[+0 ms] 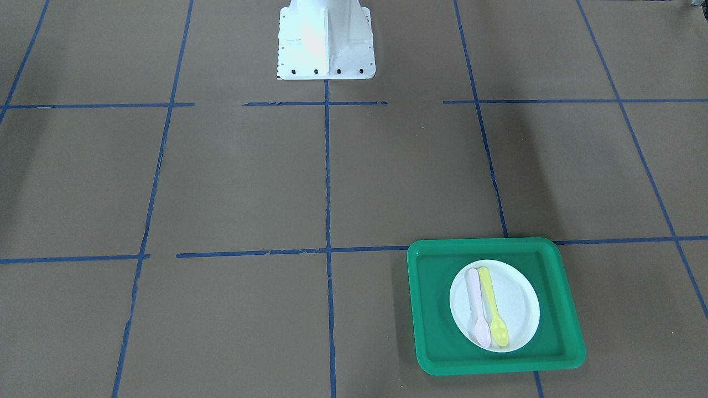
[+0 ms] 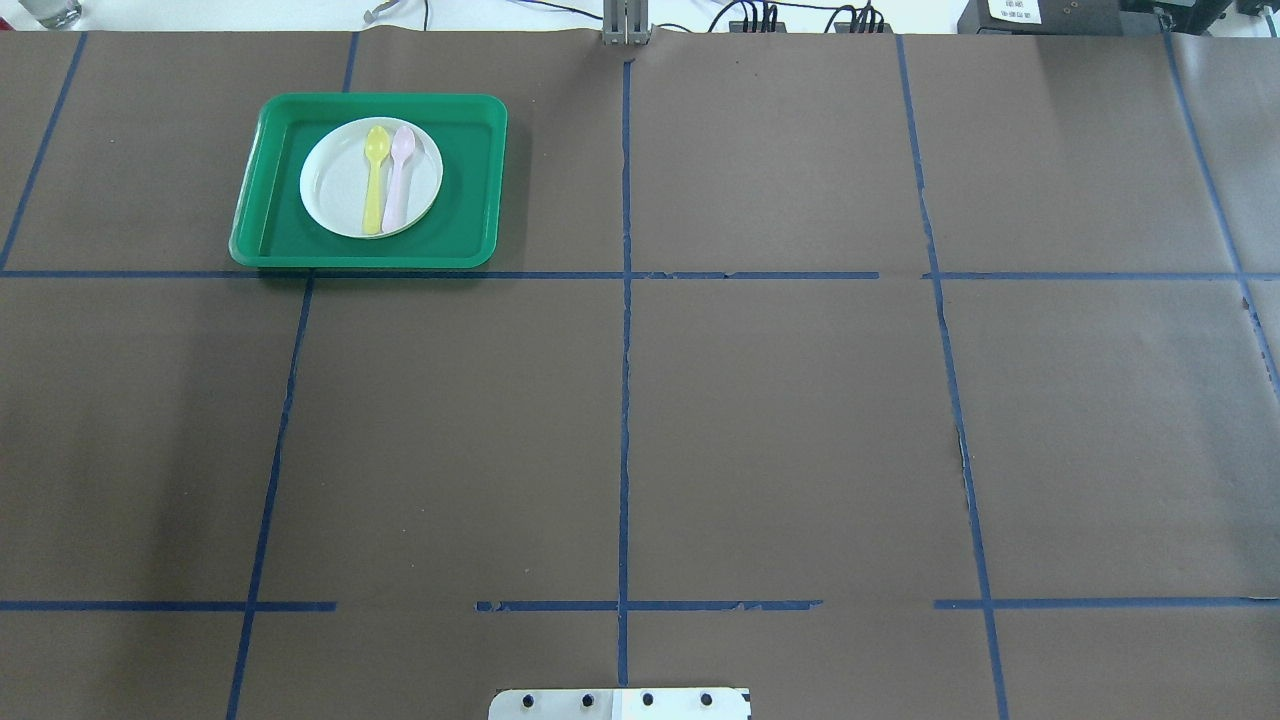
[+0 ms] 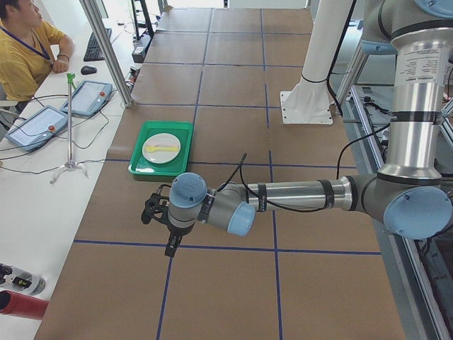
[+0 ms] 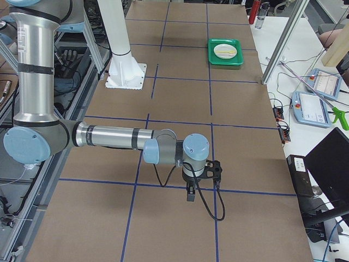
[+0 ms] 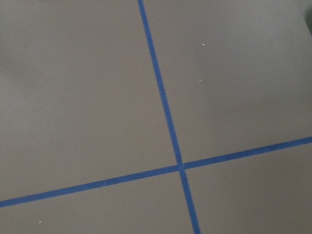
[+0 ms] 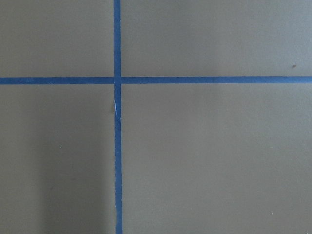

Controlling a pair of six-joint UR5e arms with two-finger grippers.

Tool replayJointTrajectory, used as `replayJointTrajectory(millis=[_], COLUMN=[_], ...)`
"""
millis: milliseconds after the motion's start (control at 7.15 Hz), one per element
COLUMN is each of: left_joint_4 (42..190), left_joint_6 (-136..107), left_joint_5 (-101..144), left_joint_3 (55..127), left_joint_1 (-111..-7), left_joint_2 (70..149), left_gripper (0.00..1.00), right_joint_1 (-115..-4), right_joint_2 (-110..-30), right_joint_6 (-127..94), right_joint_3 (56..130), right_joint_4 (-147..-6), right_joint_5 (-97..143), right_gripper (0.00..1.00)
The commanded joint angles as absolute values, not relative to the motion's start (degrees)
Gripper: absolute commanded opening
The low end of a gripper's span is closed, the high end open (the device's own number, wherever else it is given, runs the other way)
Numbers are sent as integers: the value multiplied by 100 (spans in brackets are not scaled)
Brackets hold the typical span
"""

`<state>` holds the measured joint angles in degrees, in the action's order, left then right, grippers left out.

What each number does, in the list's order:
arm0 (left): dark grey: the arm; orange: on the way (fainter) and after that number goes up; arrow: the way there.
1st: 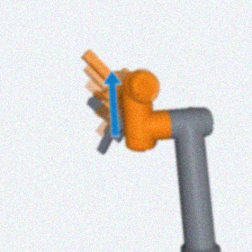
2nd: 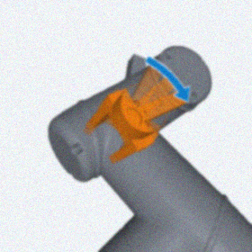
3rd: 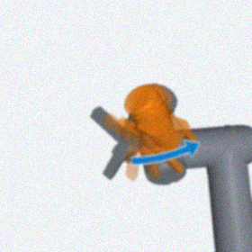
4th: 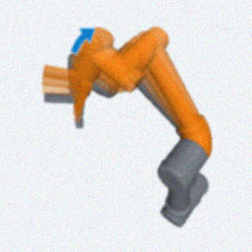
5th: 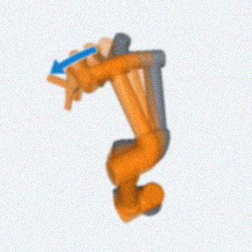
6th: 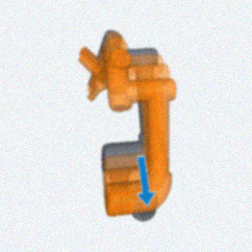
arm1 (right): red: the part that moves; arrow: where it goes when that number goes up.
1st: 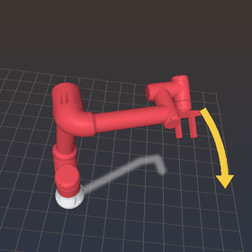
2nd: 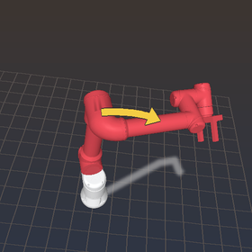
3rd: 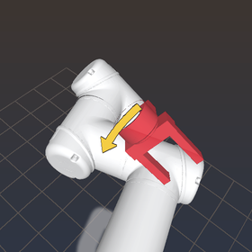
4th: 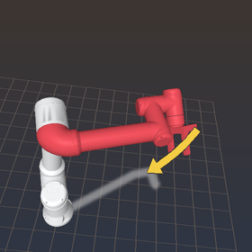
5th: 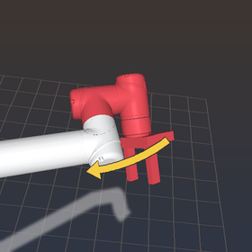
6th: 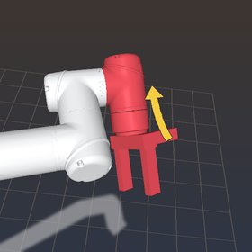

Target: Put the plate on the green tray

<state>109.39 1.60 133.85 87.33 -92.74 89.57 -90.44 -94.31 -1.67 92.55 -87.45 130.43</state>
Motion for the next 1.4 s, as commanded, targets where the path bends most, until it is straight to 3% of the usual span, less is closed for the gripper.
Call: replayJointTrajectory(millis=[0,1258], left_joint_4=[10380,10362], left_joint_6=[343,132], left_joint_5=[13368,13377], left_joint_3=[8973,9264], left_joint_1=[-9404,-9396], left_joint_2=[8921,8947], left_gripper=[100,100], right_joint_1=[-9044,-9044], right_joint_2=[-9431,-9431], right_joint_6=[-167,-167], right_joint_3=[9255,9255], right_joint_4=[-8745,-8745], right_joint_5=[13043,13043], right_gripper=[100,100])
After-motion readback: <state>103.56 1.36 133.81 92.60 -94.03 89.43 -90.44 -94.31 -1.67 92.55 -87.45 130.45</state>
